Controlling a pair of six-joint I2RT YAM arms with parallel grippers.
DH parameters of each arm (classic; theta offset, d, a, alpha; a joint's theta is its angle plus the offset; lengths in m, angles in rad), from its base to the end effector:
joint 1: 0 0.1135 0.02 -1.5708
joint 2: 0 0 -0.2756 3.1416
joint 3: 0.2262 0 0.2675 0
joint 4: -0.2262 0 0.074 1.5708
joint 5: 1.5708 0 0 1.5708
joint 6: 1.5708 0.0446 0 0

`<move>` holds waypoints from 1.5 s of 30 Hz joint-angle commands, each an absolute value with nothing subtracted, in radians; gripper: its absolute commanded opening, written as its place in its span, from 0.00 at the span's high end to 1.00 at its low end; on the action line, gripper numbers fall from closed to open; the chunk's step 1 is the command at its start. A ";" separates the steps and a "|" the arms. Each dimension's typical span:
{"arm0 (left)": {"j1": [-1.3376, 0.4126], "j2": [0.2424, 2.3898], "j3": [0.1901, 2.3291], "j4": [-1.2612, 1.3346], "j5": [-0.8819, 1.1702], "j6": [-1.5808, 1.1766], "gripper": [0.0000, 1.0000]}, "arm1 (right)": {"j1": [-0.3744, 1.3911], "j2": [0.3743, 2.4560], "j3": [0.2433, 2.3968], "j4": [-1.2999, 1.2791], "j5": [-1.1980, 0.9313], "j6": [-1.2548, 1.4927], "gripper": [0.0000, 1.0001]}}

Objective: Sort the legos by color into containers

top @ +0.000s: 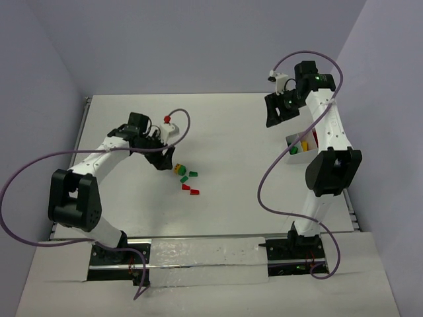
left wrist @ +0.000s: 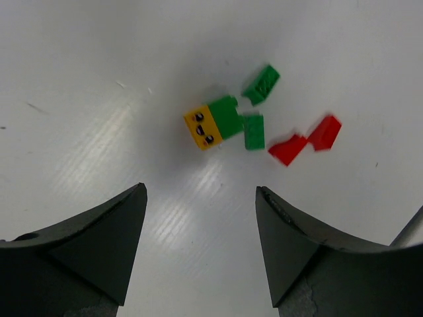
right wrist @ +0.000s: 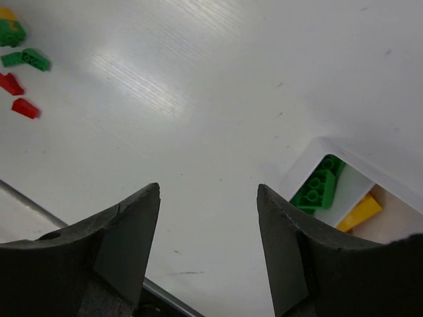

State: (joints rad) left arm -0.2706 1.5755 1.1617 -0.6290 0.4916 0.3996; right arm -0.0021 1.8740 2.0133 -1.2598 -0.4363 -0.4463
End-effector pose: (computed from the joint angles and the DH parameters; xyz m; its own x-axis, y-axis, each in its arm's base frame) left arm 0.3231 -0.1115 0.2413 -0.5860 0.5185 -0.6228 0.7520 0.6342 -0.1796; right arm 0.4020 0.0180 0.3691 -0.7336 -0.3896 -0.5568 -0.5528 0.8187 0.1553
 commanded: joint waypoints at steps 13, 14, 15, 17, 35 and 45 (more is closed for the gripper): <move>-0.267 1.769 1.249 -0.836 0.877 1.506 0.25 | 0.021 1.806 1.847 -1.185 -0.570 -0.417 0.29; -0.267 1.783 1.261 -0.827 0.871 1.514 0.25 | 0.021 1.803 1.844 -1.186 -0.570 -0.418 0.29; -0.267 1.792 1.265 -0.822 0.868 1.523 0.25 | 0.021 1.803 1.845 -1.188 -0.571 -0.418 0.29; -0.268 1.830 1.298 -0.862 0.862 1.557 0.25 | 0.021 1.809 1.855 -1.198 -0.571 -0.420 0.29; -0.309 1.950 1.345 -0.874 0.779 1.548 0.36 | 0.020 1.809 1.813 -1.190 -0.571 -0.436 0.28; -0.318 1.958 1.320 -0.864 0.733 1.554 0.45 | 0.021 1.802 1.809 -1.191 -0.580 -0.436 0.28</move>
State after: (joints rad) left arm -0.3103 1.9557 1.3190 -0.8641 0.7322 1.5291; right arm 0.0154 1.8605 1.8114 -1.2079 -0.5578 -0.4246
